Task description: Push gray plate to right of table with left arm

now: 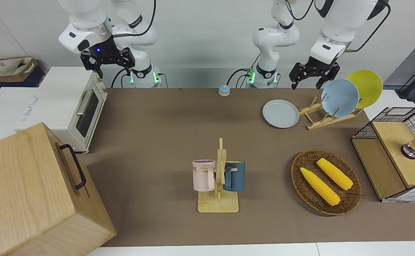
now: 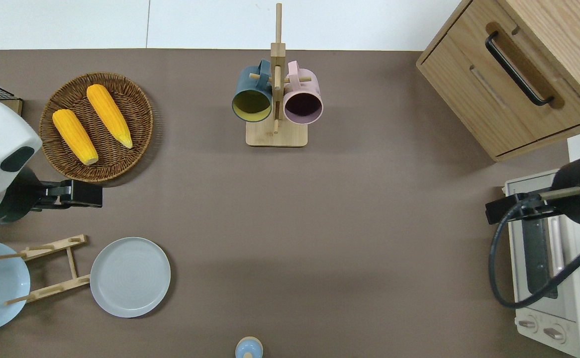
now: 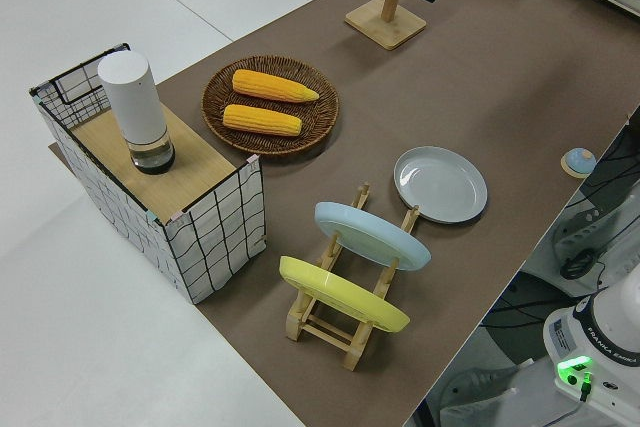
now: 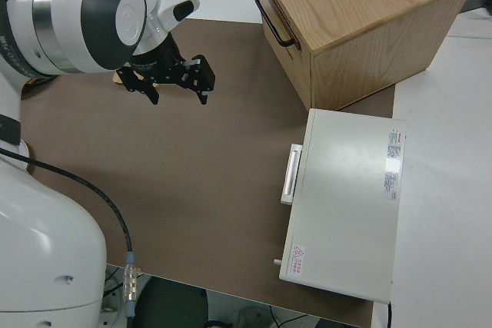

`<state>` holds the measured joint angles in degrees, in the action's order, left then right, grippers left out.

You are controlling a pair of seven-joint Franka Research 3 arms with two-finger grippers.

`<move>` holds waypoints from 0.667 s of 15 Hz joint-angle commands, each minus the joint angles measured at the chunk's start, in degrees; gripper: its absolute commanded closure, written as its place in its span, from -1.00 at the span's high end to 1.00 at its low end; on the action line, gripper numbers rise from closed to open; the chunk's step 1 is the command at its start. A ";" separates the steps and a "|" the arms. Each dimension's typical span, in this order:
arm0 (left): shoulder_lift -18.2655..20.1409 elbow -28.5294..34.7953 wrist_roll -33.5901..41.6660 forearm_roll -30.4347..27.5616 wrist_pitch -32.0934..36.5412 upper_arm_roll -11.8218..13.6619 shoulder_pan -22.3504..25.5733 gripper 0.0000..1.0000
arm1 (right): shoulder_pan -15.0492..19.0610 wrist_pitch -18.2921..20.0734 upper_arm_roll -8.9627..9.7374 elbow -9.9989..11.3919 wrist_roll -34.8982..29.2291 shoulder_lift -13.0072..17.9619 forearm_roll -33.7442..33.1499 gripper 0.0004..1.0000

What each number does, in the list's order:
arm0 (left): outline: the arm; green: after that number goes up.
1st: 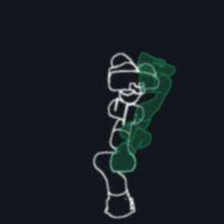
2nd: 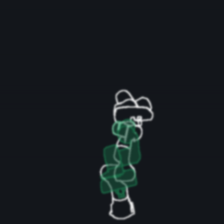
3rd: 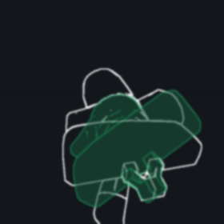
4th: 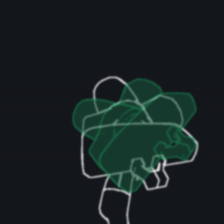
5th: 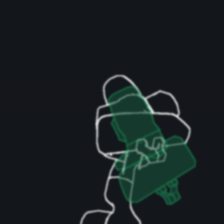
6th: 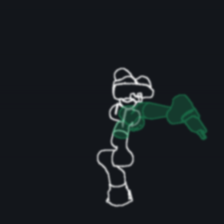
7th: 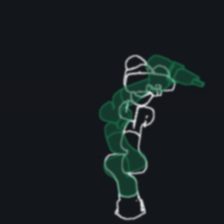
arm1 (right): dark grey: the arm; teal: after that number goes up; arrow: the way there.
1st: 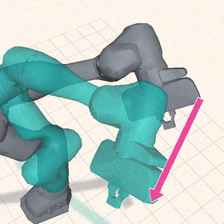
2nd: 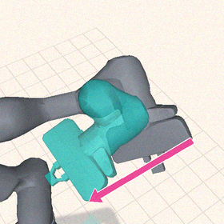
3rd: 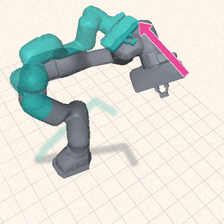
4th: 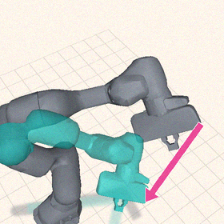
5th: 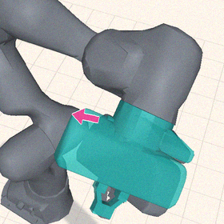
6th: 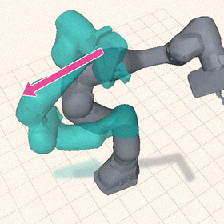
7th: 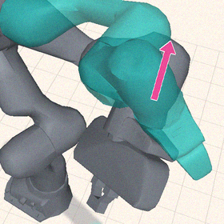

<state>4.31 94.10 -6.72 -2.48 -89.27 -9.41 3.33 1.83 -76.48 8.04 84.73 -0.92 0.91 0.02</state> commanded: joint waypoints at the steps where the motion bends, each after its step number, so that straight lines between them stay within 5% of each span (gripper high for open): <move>1: 0.09 -0.94 -0.84 -0.06 1.11 0.27 -0.34 1.00 | 1.07 0.89 0.92 -0.53 -0.66 0.14 0.25 0.97; 10: 1.14 0.20 -0.93 -0.07 2.34 0.18 -0.34 1.00 | 1.07 0.89 0.92 -0.53 -0.66 0.14 0.25 0.97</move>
<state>4.38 94.10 -6.83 -2.48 -88.88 -9.41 3.33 1.83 -76.48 8.04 84.73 -0.92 0.91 0.02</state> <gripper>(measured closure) 0.000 0.013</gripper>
